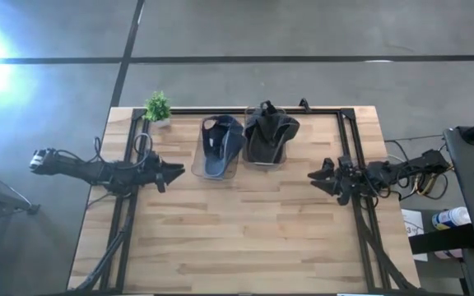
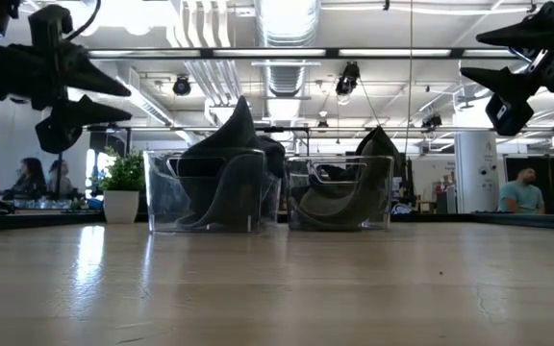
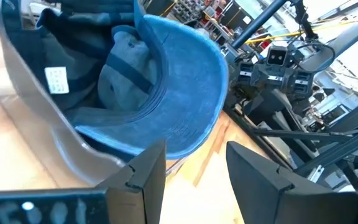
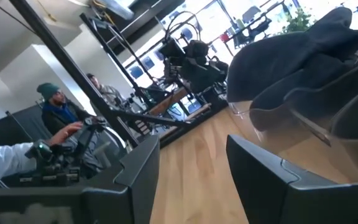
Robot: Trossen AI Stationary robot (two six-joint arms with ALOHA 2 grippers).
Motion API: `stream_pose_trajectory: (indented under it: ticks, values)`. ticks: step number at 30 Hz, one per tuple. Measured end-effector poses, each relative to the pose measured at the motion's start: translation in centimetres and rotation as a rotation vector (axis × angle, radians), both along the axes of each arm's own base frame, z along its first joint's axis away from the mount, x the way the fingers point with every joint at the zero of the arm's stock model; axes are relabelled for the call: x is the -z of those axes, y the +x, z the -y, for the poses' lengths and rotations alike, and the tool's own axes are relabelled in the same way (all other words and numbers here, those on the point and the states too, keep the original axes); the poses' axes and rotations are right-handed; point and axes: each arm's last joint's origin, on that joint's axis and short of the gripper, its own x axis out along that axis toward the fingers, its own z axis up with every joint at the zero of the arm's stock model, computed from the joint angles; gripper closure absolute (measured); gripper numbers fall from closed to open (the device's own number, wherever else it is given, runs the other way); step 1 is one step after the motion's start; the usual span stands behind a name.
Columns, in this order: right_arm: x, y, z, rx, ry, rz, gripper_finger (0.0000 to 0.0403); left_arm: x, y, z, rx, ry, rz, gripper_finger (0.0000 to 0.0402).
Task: Pick & Place hat
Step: Return to Home Position
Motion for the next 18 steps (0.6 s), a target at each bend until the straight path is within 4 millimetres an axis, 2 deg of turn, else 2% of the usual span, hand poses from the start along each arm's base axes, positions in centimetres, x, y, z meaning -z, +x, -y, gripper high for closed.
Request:
stream_pose_trajectory:
  ticks: [6,12,18]
  values:
    - [-0.3,-0.3,0.1,0.007,0.01,0.033,0.022,2.4,-0.5,-0.2,-0.005,0.003,-0.016,0.0241]
    - [-0.5,-0.3,1.1,0.095,0.014,0.059,0.022,2.1,-0.5,-0.6,-0.026,-0.017,0.137,0.0241]
    - [-0.4,-0.2,2.1,0.206,0.01,0.055,0.022,1.3,-1.4,-1.9,-0.152,-0.021,0.243,0.0241]
